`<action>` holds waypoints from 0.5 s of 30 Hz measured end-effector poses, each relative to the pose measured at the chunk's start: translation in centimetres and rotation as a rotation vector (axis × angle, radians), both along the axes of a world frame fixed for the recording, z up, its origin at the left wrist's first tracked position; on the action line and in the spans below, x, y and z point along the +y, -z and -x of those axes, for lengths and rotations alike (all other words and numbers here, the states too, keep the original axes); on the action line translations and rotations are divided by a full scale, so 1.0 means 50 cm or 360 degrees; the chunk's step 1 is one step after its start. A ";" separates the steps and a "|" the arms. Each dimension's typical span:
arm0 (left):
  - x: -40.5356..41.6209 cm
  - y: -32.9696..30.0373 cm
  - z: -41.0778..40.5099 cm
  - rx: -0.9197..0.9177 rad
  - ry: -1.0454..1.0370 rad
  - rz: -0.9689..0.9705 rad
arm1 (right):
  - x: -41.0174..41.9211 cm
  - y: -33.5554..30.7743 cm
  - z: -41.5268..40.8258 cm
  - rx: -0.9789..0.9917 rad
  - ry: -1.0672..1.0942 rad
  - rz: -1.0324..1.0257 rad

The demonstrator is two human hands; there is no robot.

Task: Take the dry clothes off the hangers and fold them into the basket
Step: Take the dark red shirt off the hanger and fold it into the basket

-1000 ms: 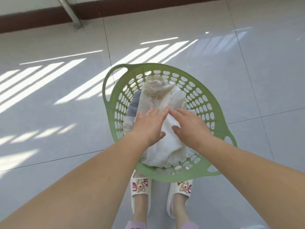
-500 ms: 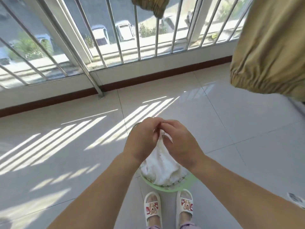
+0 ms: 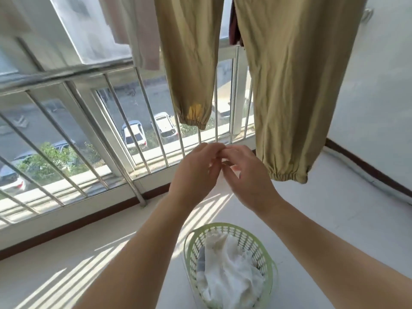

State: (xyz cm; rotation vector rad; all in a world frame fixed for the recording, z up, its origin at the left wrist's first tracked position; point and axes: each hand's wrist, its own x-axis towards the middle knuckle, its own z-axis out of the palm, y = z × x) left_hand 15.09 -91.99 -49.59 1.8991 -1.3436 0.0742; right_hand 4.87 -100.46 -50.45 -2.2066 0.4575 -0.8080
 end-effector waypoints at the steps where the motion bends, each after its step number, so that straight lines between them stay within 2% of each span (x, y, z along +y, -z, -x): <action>1: -0.005 -0.022 0.000 -0.0059 0.0010 0.0049 | -0.005 -0.019 -0.001 -0.0045 0.0008 0.0035; 9: -0.080 -0.272 0.012 -0.0494 0.0137 0.0339 | -0.084 -0.237 0.021 -0.0415 0.0179 0.0561; 15: -0.152 -0.442 0.037 -0.0661 0.0264 0.0527 | -0.151 -0.405 0.050 -0.0596 0.0349 0.0896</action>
